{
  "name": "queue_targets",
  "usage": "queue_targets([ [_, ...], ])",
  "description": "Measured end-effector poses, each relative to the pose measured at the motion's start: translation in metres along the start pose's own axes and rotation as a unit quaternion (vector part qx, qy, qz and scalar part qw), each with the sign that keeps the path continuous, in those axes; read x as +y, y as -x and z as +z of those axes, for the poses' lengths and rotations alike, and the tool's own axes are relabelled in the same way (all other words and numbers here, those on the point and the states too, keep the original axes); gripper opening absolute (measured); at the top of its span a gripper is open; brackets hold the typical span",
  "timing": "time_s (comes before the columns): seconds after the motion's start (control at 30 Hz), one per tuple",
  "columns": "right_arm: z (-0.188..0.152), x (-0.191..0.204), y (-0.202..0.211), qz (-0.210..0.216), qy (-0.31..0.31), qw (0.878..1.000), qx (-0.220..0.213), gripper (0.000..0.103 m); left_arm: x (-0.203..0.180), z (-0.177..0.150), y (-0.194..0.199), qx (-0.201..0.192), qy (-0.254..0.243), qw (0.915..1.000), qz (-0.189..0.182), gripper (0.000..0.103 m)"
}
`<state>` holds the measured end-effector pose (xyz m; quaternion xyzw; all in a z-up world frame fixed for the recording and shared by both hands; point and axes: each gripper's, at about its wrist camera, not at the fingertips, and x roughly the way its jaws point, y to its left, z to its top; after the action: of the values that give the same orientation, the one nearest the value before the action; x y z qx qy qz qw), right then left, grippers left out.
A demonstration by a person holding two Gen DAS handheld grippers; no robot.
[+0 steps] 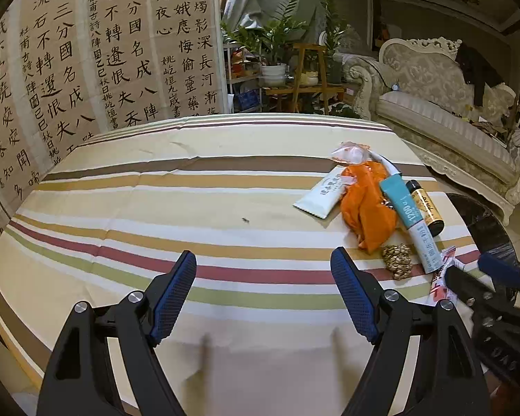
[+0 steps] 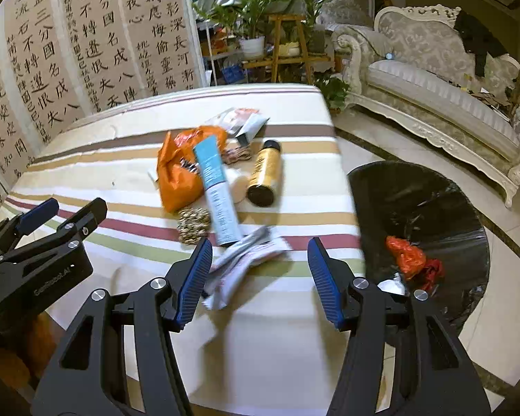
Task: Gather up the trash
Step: 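Grasp the white wrapper packet on the table with the right gripper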
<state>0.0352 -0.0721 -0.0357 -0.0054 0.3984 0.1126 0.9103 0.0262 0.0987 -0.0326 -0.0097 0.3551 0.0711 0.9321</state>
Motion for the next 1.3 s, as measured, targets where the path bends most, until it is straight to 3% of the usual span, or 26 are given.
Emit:
queue_targets([
  [0.4,-0.009,-0.007,0.0,-0.025,0.007,0.999,0.019,0.056,0.005,-0.001,0.002,-0.002,0.007,0.9999,-0.007,0.077],
  [0.67,-0.013,-0.008,0.001,-0.001,0.004,1.0,0.022,0.054,0.005,-0.001,0.002,-0.002,0.008,0.9999,-0.007,0.077],
  [0.93,-0.012,-0.002,-0.001,0.023,0.002,0.999,0.027,0.025,0.006,-0.001,0.003,-0.001,0.007,0.9999,-0.007,0.077],
  [1.3,-0.01,-0.006,0.008,0.032,0.01,0.999,0.007,0.016,-0.005,0.0,0.003,0.002,0.0,0.9999,-0.015,0.077],
])
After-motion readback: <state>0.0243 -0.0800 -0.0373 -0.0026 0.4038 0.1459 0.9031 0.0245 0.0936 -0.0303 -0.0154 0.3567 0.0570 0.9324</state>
